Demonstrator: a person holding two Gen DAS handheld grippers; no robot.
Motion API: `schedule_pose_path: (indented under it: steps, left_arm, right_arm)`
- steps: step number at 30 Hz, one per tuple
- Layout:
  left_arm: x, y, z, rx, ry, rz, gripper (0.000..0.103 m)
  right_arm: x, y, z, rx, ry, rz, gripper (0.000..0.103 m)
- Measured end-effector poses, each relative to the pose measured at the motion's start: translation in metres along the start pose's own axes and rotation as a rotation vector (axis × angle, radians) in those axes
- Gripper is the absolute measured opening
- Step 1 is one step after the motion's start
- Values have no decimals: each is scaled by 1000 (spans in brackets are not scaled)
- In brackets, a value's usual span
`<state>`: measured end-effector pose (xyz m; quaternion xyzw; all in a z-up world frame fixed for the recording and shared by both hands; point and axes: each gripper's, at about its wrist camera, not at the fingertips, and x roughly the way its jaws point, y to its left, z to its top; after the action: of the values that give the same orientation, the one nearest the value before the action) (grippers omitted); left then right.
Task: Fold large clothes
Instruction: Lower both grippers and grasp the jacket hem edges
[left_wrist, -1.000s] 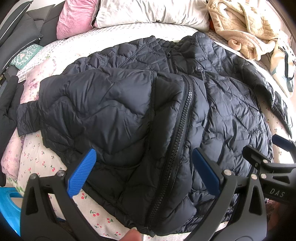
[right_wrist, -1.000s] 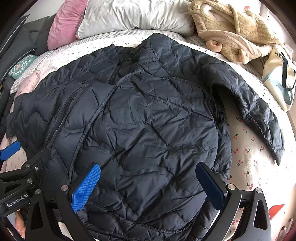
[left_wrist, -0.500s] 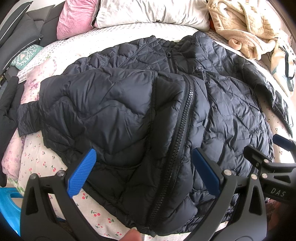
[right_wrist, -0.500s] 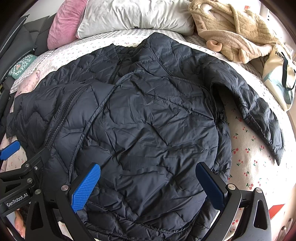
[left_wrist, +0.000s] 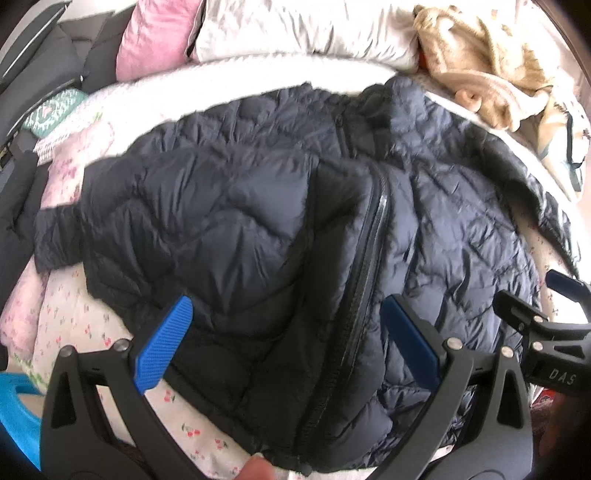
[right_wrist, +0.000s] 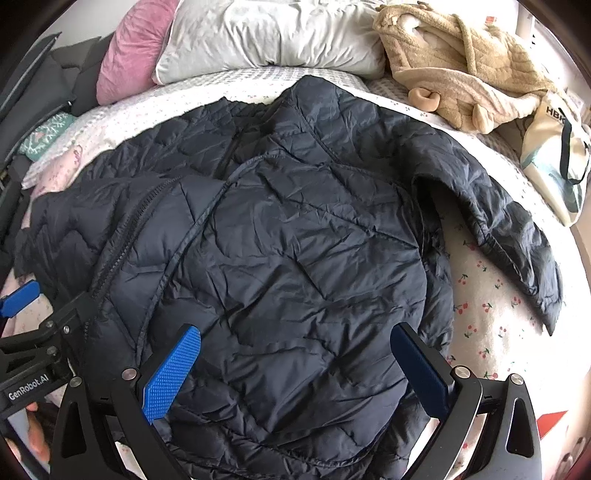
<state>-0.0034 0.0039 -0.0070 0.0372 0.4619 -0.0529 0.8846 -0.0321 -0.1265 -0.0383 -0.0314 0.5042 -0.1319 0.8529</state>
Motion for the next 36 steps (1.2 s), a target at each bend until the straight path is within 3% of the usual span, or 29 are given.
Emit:
schedule_pose_path:
  steps: [4,8,13,19,23,29,34,36]
  left_arm:
    - [-12,3,9,65,-59,-74,103]
    - [-18,16,33,72,-60,-174,103]
    - [-10,29,82,161,-22,-169,103]
    - [18,73,157,120,38,-162,103]
    - [60,93,202,184,71,-59,103]
    - [135,119,247,320,45,-4,102]
    - [201,145,266,261,115,-40,97]
    - [226,153,267,238,141,-50,96]
  right_arm:
    - [-9,-6,7,-7,-57,70,103]
    - [-18,-9,18,-99,-61,47,103]
    - [1,-36,54,-160,31,81,103]
    - [32,-81,124,-144,21,101,103]
    - [64,-115,180,-108,22,84,103]
    - [110,-154,239,-84,-26,28,102]
    - [154,-178,276,-65,-32,-32,101]
    - [169,-183,281,-50,-19,-43,92]
